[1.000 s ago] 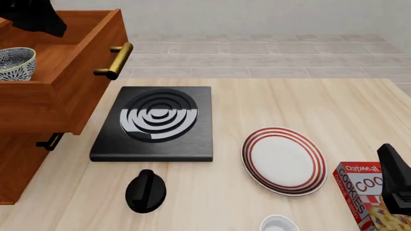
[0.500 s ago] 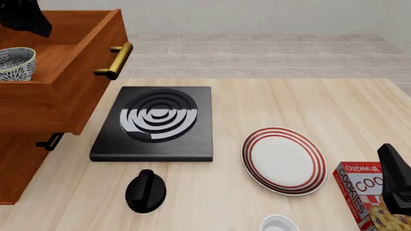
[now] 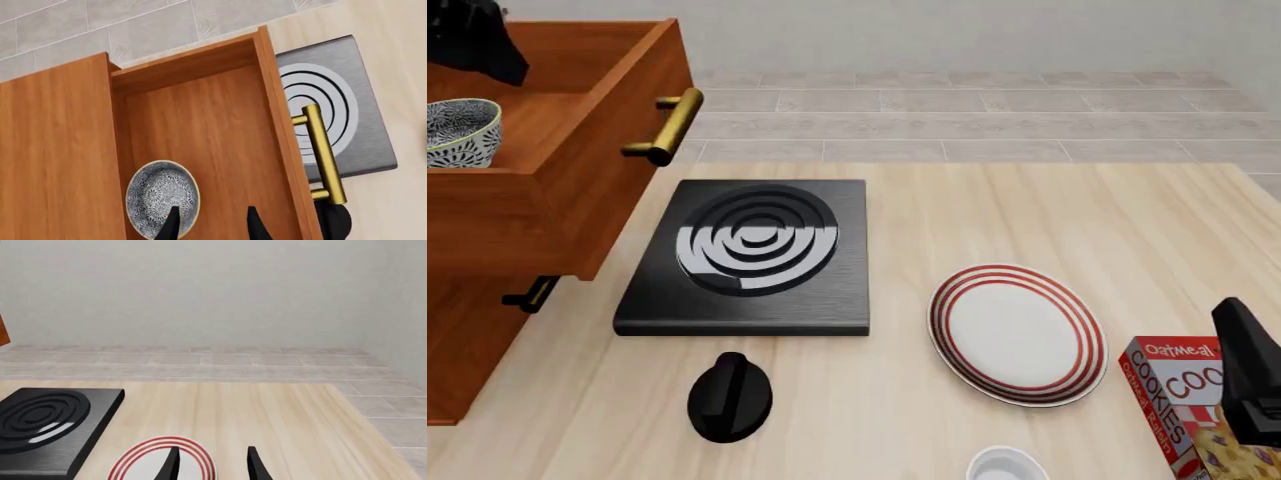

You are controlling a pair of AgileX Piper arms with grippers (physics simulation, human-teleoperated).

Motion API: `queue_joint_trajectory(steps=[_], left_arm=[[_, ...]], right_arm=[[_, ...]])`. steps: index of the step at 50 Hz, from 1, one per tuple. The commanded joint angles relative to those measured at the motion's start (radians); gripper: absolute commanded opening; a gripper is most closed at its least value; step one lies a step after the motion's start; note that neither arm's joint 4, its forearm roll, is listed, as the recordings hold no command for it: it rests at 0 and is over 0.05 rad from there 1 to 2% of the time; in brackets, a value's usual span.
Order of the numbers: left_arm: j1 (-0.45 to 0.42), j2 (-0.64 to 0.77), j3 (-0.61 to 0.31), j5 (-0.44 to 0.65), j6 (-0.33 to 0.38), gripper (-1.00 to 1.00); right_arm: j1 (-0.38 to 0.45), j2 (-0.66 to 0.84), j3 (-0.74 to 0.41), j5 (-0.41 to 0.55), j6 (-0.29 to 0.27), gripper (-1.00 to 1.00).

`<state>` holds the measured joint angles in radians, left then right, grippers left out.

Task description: Pick the akita bowl in the top layer of the wooden cabinet and place it on the plate.

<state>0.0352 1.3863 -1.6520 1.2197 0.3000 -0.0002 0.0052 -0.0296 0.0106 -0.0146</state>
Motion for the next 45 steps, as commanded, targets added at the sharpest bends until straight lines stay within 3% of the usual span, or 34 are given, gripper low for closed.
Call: queue_joint_trajectory(steps=[1, 31, 45], left_arm=[[0.009, 0.026, -0.007, 0.0, 0.0, 1.0], [0.073, 0.038, 0.15, -0.121, 0.01, 1.0], [0.098, 0.051, 0.183, -0.154, 0.012, 1.0]], right_arm=[[0.002, -0.001, 0.001, 0.0, -0.003, 1.0], [0.006, -0.002, 0.007, 0.002, -0.004, 1.0], [0.006, 0.001, 0.007, 0.0, -0.005, 1.0]])
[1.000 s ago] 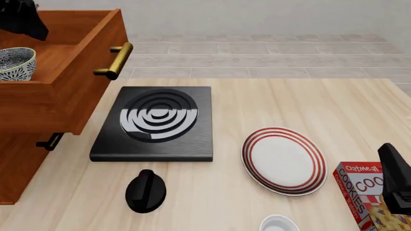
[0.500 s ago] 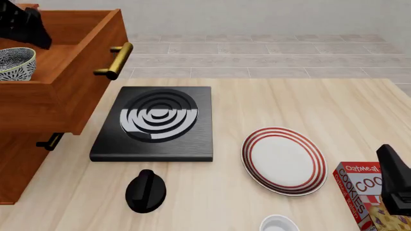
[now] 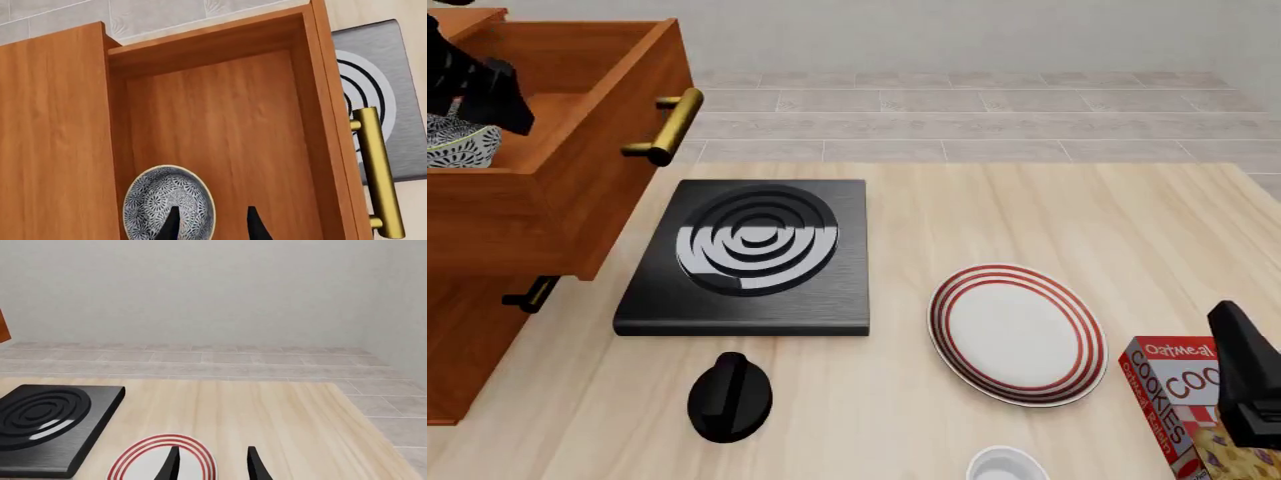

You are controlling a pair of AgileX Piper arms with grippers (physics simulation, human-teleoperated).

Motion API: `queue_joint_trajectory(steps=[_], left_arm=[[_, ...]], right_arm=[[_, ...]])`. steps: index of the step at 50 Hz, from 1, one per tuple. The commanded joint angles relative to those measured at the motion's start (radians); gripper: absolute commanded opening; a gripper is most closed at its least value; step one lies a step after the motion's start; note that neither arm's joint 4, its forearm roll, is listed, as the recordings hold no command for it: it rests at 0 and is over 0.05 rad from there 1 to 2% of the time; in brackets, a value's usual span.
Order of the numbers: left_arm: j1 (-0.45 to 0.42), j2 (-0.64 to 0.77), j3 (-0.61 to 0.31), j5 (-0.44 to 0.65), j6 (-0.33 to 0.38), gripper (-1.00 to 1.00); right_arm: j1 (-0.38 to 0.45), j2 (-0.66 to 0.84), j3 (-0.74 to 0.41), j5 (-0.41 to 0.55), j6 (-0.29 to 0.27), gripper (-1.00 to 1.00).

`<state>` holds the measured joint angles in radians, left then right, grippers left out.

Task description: Pick the akita bowl in the top layer of the wooden cabinet and place it on the plate.

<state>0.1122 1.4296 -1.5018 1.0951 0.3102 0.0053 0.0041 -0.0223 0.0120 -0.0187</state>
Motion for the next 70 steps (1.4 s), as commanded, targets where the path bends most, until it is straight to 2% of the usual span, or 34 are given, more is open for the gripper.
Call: queue_joint_trajectory(steps=[1, 43, 44, 61, 62, 63, 64, 70], left_arm=[[0.022, 0.008, 0.036, -0.031, 0.001, 1.0], [-0.006, 0.004, 0.132, -0.103, -0.041, 1.0], [-0.006, 0.003, 0.136, -0.105, -0.042, -1.0], [-0.014, -0.006, 0.147, -0.123, -0.018, -1.0], [-0.002, -0.011, 0.152, -0.13, 0.014, -1.0], [-0.016, -0.019, 0.159, -0.131, 0.017, -1.0], [-0.023, -0.017, 0.15, -0.128, -0.003, -1.0], [-0.05, -0.018, 0.13, -0.118, -0.028, -1.0]], right_arm=[[0.001, 0.003, 0.0, -0.002, -0.001, 1.0], [0.0, -0.001, 0.0, 0.002, -0.001, 1.0], [0.0, -0.001, 0.0, 0.002, -0.001, 1.0], [-0.001, -0.002, 0.0, 0.002, -0.001, 1.0], [-0.001, -0.002, 0.0, 0.002, -0.001, 1.0], [0.0, -0.002, 0.0, 0.001, -0.001, 1.0], [0.0, -0.002, 0.0, 0.001, -0.001, 1.0], [-0.001, -0.002, 0.0, 0.001, 0.0, 1.0]])
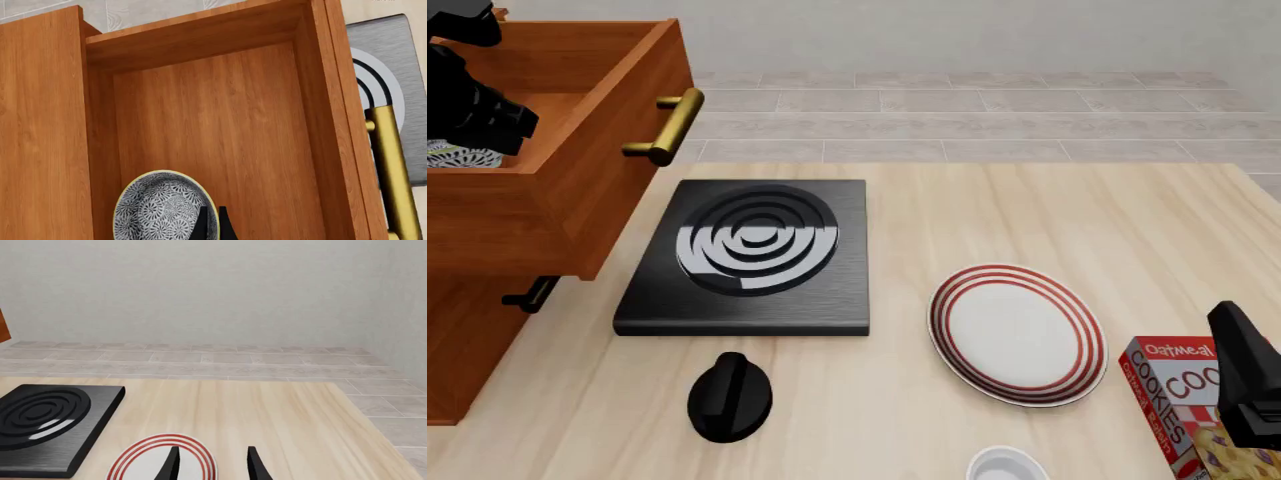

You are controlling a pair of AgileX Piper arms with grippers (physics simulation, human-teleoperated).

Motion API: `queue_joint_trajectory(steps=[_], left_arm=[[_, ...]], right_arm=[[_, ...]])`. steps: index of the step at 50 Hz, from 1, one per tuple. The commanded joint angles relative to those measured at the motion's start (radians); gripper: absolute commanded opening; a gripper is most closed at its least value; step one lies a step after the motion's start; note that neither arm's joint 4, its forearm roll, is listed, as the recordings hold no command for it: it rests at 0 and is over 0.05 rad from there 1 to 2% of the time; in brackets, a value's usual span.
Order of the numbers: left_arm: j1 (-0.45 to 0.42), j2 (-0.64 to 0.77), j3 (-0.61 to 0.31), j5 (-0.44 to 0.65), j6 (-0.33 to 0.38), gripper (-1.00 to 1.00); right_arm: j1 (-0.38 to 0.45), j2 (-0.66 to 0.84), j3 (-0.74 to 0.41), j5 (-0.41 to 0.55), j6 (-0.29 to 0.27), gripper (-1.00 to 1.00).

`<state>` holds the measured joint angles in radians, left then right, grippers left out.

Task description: Pick the akita bowl in the top layer of the wooden cabinet and place it on the plate.

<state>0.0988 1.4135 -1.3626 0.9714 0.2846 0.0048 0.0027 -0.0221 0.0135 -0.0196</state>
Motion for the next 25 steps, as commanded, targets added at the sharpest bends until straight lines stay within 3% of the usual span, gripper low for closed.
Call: queue_joint_trajectory(steps=[1, 22, 25], left_arm=[[-0.038, -0.002, -0.014, 0.006, -0.003, -1.0], [-0.085, -0.017, -0.102, 0.062, -0.001, -1.0], [-0.1, -0.026, -0.147, 0.089, 0.005, -1.0]], right_arm=[[-0.001, -0.001, 0.0, 0.0, 0.0, 1.0], [0.001, 0.0, 0.0, 0.0, -0.003, 1.0], [0.0, 0.001, 0.0, 0.0, -0.002, 1.0]])
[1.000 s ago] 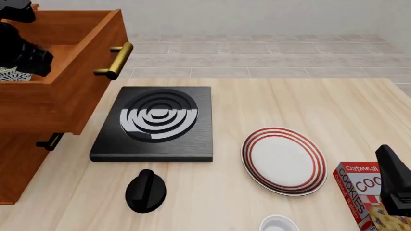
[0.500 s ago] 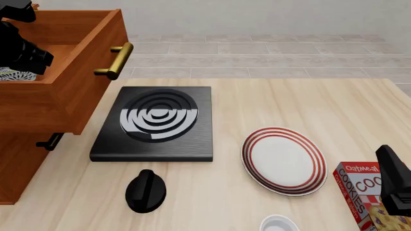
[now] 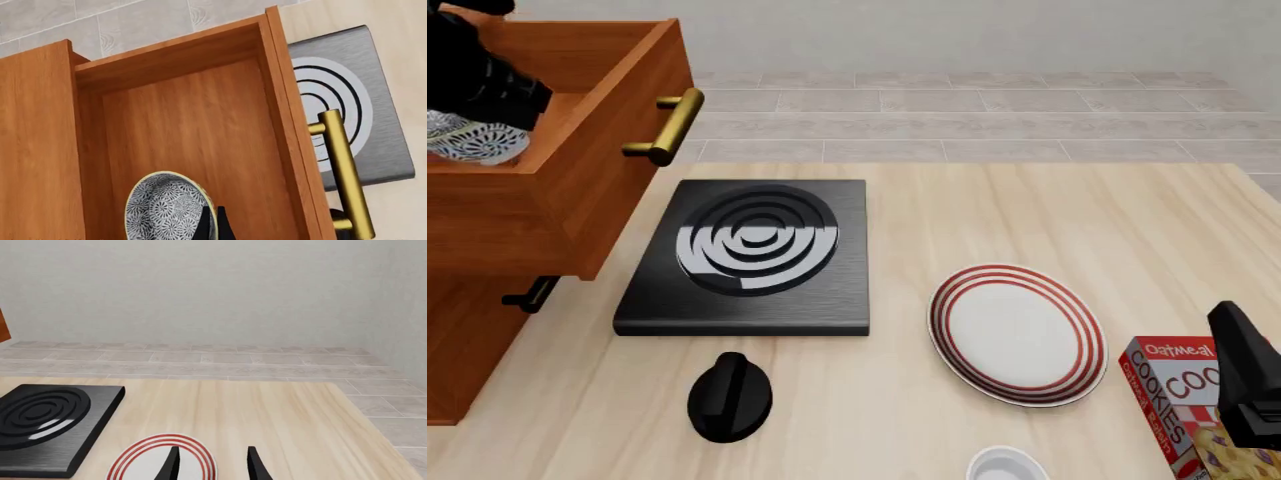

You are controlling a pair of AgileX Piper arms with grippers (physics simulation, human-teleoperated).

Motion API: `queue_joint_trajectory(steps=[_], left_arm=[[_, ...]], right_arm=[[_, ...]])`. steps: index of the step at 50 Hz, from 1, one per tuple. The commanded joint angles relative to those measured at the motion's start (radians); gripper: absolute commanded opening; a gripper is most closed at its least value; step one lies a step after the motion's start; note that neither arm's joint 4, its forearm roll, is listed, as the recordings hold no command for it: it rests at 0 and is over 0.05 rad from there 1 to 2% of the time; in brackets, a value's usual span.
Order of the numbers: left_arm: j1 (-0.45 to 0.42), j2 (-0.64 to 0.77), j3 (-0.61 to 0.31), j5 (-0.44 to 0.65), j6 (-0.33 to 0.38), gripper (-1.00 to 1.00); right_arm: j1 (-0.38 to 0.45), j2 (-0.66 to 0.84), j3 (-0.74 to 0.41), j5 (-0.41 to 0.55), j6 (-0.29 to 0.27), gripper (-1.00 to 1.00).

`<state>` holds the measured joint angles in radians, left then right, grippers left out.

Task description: Pick the akita bowl in the top layer of the wooden cabinet and place it on the plate.

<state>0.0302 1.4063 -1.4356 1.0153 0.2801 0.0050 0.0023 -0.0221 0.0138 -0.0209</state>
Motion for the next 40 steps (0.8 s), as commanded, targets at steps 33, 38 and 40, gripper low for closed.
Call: queue_joint_trajectory(steps=[33, 38, 40], left_arm=[[-0.138, -0.034, -0.326, 0.154, -0.03, -1.0], [-0.146, -0.026, -0.376, 0.164, -0.022, -1.0], [-0.145, -0.022, -0.397, 0.165, -0.015, -1.0]], right_arm=[[0.001, -0.001, -0.002, -0.002, -0.005, 1.0], [0.0, -0.001, -0.001, -0.002, -0.006, 1.0], [0.0, -0.001, -0.001, -0.002, -0.007, 1.0]])
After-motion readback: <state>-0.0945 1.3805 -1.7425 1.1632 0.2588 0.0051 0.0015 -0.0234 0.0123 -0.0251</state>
